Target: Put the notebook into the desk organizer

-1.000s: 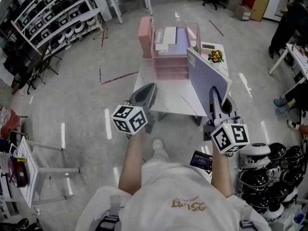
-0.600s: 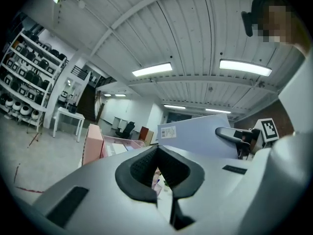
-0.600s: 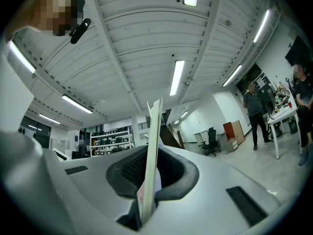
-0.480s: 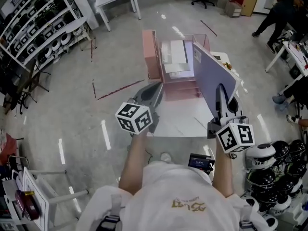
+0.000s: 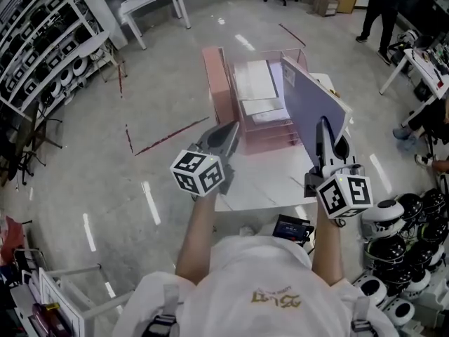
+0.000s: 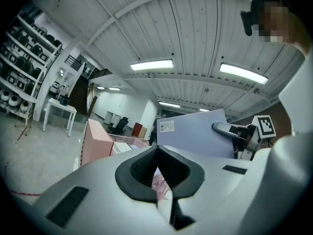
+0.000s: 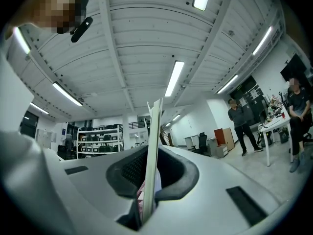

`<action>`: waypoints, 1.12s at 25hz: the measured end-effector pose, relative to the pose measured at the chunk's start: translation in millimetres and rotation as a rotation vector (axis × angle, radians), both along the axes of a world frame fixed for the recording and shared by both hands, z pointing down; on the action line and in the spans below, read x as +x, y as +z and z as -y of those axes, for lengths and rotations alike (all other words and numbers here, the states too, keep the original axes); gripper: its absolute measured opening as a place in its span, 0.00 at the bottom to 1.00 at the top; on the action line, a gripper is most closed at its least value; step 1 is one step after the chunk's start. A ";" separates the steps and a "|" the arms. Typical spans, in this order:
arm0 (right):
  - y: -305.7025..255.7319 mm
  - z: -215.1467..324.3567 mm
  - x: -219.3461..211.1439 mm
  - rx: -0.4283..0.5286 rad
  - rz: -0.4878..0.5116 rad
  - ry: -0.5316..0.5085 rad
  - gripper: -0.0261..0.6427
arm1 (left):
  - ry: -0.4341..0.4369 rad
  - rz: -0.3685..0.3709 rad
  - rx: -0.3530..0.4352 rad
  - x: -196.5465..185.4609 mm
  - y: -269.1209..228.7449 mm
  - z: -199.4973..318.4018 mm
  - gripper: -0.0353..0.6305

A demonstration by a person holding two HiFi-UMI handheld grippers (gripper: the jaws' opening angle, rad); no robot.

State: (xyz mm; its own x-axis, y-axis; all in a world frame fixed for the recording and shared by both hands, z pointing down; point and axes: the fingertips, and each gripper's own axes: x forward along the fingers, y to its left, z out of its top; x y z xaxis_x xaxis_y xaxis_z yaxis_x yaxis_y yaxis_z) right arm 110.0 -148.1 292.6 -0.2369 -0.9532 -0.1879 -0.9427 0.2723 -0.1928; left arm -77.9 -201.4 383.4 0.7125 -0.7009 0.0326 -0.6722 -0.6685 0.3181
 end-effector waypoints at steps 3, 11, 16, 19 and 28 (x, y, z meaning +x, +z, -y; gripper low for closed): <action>3.0 9.4 -0.8 0.000 -0.006 0.006 0.10 | 0.009 -0.001 -0.010 1.8 6.9 7.1 0.08; 12.4 37.2 -3.4 0.012 -0.012 0.018 0.10 | 0.030 0.003 -0.012 8.2 13.3 33.0 0.08; 19.4 53.1 -2.5 0.003 -0.022 0.026 0.10 | 0.050 0.008 -0.018 17.3 14.8 46.7 0.08; 23.0 64.2 0.1 -0.003 -0.015 0.021 0.10 | 0.051 -0.002 -0.022 22.3 14.2 59.3 0.08; 35.2 99.4 -1.9 0.022 -0.073 0.030 0.10 | 0.048 -0.014 -0.043 28.2 22.7 92.2 0.08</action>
